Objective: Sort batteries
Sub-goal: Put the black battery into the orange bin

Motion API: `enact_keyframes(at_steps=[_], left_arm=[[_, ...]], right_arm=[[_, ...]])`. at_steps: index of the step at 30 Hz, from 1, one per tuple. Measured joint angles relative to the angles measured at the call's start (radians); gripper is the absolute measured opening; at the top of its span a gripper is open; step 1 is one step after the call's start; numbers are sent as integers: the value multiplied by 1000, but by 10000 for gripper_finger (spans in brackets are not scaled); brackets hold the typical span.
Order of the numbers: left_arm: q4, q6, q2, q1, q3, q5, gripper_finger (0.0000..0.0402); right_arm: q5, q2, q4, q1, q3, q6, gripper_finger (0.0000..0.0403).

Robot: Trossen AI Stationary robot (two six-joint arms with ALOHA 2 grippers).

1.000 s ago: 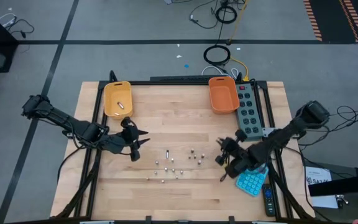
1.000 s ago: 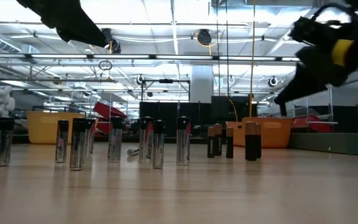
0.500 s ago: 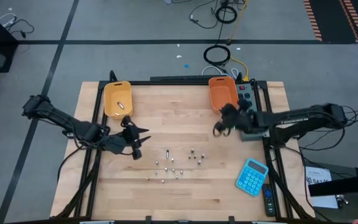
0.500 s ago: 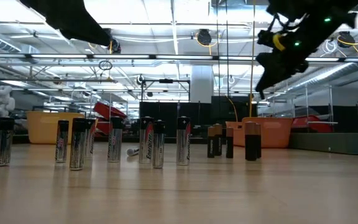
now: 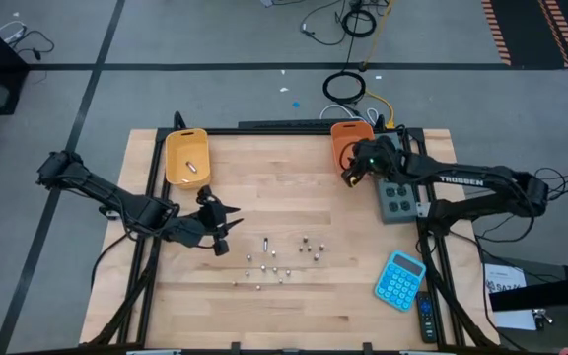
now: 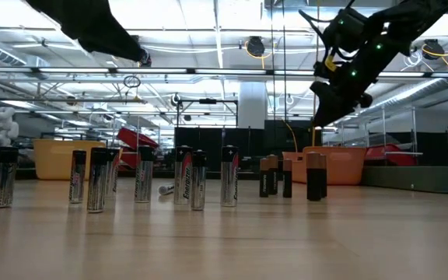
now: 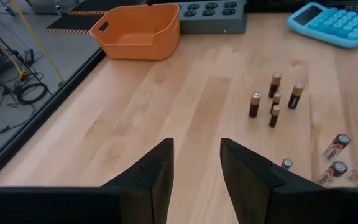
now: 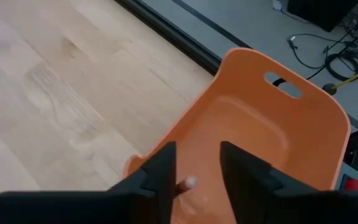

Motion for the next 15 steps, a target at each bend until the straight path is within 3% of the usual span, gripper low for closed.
enact_keyframes(at_steps=[5, 11, 15], left_arm=[[-1, 51, 0, 1, 0, 3, 141], [-10, -44, 5, 1, 0, 5, 141], [10, -73, 5, 0, 0, -6, 141]], right_arm=[[15, -46, -11, 45, 0, -31, 139], [137, -130, 8, 348, 0, -25, 131], [153, -113, 31, 547, -19, 50, 131]])
